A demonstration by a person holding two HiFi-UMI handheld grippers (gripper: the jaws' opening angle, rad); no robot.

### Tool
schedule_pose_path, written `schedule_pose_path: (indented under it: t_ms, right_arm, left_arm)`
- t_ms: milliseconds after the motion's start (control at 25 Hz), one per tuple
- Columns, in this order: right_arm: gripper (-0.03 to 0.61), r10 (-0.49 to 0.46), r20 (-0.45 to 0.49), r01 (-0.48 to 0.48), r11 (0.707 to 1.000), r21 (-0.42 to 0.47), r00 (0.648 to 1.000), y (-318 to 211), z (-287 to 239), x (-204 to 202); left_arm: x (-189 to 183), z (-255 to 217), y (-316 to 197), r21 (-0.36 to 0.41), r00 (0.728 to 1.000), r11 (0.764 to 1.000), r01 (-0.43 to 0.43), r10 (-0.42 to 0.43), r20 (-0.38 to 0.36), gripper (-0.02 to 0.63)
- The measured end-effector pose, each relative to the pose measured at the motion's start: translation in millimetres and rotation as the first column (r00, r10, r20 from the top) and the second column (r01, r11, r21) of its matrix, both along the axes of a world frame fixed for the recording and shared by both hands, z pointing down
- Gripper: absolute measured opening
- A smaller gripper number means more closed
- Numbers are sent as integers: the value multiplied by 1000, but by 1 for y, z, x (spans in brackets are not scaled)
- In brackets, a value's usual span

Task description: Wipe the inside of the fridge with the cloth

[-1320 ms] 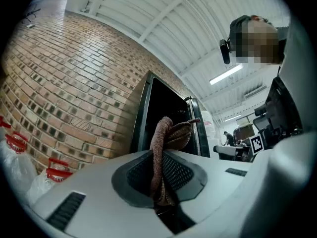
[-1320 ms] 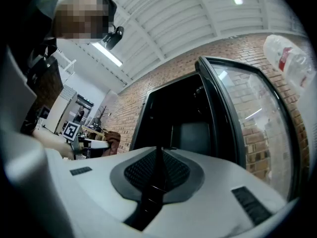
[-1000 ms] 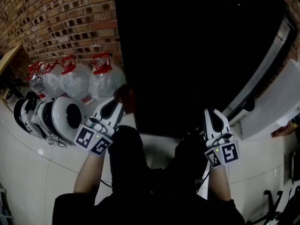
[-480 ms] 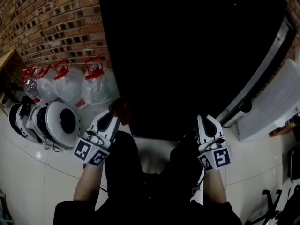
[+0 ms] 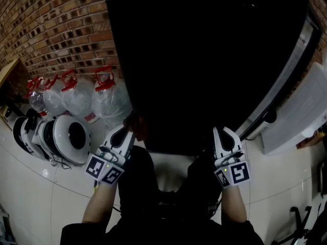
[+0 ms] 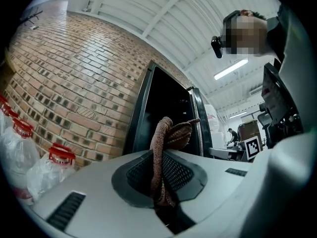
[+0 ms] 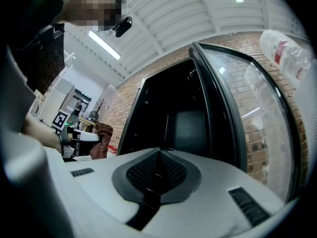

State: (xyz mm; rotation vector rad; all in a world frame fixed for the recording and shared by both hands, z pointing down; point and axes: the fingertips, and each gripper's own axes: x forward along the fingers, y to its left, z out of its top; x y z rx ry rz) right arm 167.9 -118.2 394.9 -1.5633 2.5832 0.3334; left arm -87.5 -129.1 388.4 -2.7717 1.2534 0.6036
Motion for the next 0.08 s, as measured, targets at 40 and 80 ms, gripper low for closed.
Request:
schedule_pose_path:
  t_ms: [40,80]
  right_arm:
    - [2,-1,-11,1,1000,3,1000,1,1,-3]
    - [2,-1,-22,1,1000,6,1000,1,1,-5]
  left_arm:
    - [-1,0,-1,-5,1000,1000,-2,2,-7,41]
    - [-1,1,-2,-11,1000,1000,-4,4,-13,41]
